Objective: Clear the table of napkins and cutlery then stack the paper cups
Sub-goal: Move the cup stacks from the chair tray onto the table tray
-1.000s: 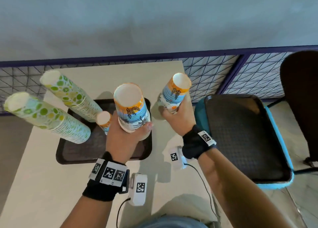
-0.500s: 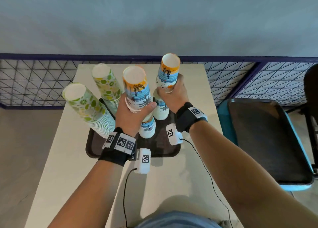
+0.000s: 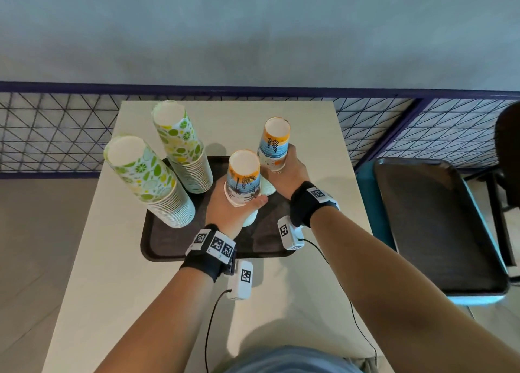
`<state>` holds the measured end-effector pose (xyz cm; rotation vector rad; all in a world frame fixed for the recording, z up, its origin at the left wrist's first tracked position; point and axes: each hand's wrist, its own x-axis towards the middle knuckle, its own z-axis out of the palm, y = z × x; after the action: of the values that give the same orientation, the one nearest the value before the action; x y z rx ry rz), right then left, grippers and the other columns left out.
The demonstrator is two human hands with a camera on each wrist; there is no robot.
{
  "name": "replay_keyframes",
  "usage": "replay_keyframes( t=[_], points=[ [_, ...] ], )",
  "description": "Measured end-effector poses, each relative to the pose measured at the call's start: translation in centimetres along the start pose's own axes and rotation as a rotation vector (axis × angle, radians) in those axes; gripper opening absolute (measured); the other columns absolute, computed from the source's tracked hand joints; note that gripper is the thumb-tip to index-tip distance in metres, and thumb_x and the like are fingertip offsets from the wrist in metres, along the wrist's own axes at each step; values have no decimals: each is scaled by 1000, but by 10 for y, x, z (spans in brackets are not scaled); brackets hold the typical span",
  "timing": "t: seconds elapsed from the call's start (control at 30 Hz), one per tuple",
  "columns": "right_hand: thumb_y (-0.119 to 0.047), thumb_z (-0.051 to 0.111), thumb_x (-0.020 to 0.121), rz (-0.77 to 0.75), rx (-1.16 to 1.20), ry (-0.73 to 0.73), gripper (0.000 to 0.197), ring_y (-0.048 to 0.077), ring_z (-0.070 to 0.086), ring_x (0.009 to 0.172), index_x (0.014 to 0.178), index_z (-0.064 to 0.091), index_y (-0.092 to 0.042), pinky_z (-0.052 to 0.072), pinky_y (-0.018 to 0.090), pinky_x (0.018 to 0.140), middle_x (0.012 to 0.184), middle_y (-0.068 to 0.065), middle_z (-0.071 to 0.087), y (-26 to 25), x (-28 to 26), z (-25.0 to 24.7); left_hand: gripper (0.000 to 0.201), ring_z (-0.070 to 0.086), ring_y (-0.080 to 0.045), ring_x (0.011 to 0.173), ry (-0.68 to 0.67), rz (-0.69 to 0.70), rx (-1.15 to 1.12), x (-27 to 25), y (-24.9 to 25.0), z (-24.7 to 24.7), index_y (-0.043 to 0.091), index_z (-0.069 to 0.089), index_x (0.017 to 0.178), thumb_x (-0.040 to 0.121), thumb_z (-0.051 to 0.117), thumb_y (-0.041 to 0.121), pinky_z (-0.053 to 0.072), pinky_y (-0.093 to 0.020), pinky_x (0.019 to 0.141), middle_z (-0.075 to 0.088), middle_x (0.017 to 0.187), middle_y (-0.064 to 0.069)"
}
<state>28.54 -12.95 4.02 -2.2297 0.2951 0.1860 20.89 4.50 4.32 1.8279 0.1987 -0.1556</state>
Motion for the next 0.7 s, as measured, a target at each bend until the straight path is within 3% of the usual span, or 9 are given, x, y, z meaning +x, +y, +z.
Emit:
replay_keyframes(
  t=[0.07, 0.27, 0.4, 0.47, 0.53, 0.6, 0.7],
  points=[
    [-64, 77, 69, -16, 0, 5, 90, 21, 65, 119, 140, 27, -40, 55, 47, 101, 135, -7, 63, -4, -1, -5, 88, 68, -9, 118, -4, 14, 5, 1, 2, -2, 33, 54, 129, 53, 93, 55, 54, -46, 108, 70, 127, 11],
    [-55, 81, 73, -129, 23, 60, 99, 26, 57, 132, 149, 21, -36, 51, 47, 108, 149, 2, 53, -13, -5, -26, 97, 61, -6, 129, 13, 127, 25, 0, 15, -15, 43, 42, 136, 58, 101, 39, 53, -33, 108, 61, 139, 13],
    [-46, 85, 76, -174, 26, 54, 97, 26, 53, 134, 150, 24, -31, 46, 37, 106, 149, 5, 52, -12, -4, -33, 92, 59, -8, 129, -1, 176, 110, -1, 22, -15, 47, 45, 131, 59, 100, 38, 51, -29, 107, 60, 133, 16],
    [-43, 85, 77, -167, 29, 39, 95, 25, 55, 131, 150, 25, -31, 45, 33, 102, 147, 4, 54, -13, -2, -33, 96, 59, -14, 131, -19, 181, 181, 1, 21, -14, 41, 47, 138, 56, 96, 51, 53, -40, 109, 62, 135, 10],
    [-43, 85, 78, -162, 40, 9, 92, 24, 58, 128, 149, 28, -30, 49, 36, 105, 144, 2, 57, -14, -2, -30, 95, 61, -16, 130, -22, 174, 237, -1, 21, -14, 34, 48, 140, 58, 93, 53, 53, -47, 108, 64, 135, 7],
    [-42, 83, 80, -142, 28, -11, 85, 23, 61, 126, 148, 34, -27, 51, 42, 108, 141, 0, 61, -15, -2, -23, 87, 62, -14, 127, -23, 164, 239, -1, 20, -16, 29, 51, 140, 65, 94, 42, 53, -45, 109, 66, 134, 8],
    [-40, 81, 83, -132, 21, -14, 73, 22, 63, 123, 141, 40, -27, 51, 42, 107, 136, -2, 65, -15, -1, -20, 81, 63, -14, 127, -32, 164, 219, -2, 18, -16, 27, 51, 141, 73, 94, 30, 51, -37, 109, 67, 135, 8]
  ],
)
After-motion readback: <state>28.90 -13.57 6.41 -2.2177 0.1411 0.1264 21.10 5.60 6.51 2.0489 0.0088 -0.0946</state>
